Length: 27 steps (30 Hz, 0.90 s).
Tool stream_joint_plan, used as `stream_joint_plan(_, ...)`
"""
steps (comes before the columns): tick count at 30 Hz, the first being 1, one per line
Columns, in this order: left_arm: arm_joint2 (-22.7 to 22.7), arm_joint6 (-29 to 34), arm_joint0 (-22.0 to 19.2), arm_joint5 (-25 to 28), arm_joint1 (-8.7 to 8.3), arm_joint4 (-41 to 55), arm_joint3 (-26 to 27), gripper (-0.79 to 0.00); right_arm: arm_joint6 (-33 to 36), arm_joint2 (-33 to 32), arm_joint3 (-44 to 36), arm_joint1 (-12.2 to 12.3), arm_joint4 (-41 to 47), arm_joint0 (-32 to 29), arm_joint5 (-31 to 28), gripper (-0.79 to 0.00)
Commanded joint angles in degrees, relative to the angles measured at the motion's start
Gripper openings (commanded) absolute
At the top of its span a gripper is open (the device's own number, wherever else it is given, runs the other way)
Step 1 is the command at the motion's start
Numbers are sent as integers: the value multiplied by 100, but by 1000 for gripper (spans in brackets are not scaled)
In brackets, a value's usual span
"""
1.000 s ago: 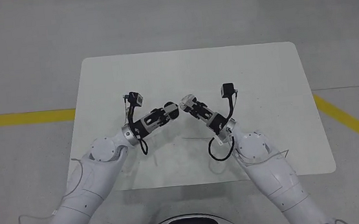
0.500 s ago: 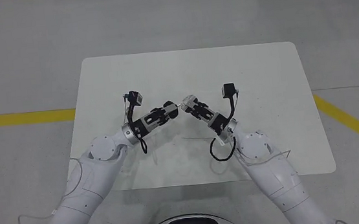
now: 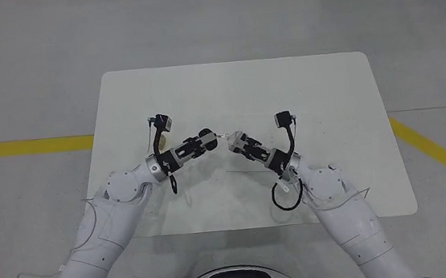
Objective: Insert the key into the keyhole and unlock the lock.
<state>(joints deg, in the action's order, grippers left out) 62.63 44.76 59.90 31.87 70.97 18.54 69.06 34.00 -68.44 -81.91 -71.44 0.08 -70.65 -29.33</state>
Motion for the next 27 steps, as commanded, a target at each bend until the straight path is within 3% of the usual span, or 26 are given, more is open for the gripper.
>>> stream_joint_plan(1,43,90,36,55,-19,-19,41,-785,100,-158,-36,40,17,-58,-51,-139)
stream_joint_plan(7,92,600,135,124,-90,-221,266,-785,494,-432,-247,145,-176,-137,-1,-268)
stream_joint_plan(11,127,634,234,205,-116,-270,366,-785,966,-326,-460,176,-173,-129,42,-394)
stream_joint_plan(18,111,665,338,271,-136,-280,430,-785,1126,-164,-537,189,-201,-61,133,-514)
stream_joint_plan(21,99,663,391,332,-146,-343,450,-785,1189,-117,-542,201,-232,-62,156,-640)
stream_joint_plan(22,90,642,406,343,-146,-350,459,-785,1201,-107,-541,204,-225,-68,154,-742)
stream_joint_plan(23,87,617,417,357,-147,-351,458,-785,1211,-100,-534,209,-224,-75,153,-785)
stream_joint_plan(27,59,557,429,412,-144,-343,437,-785,1219,-102,-514,229,-197,-115,133,-785)
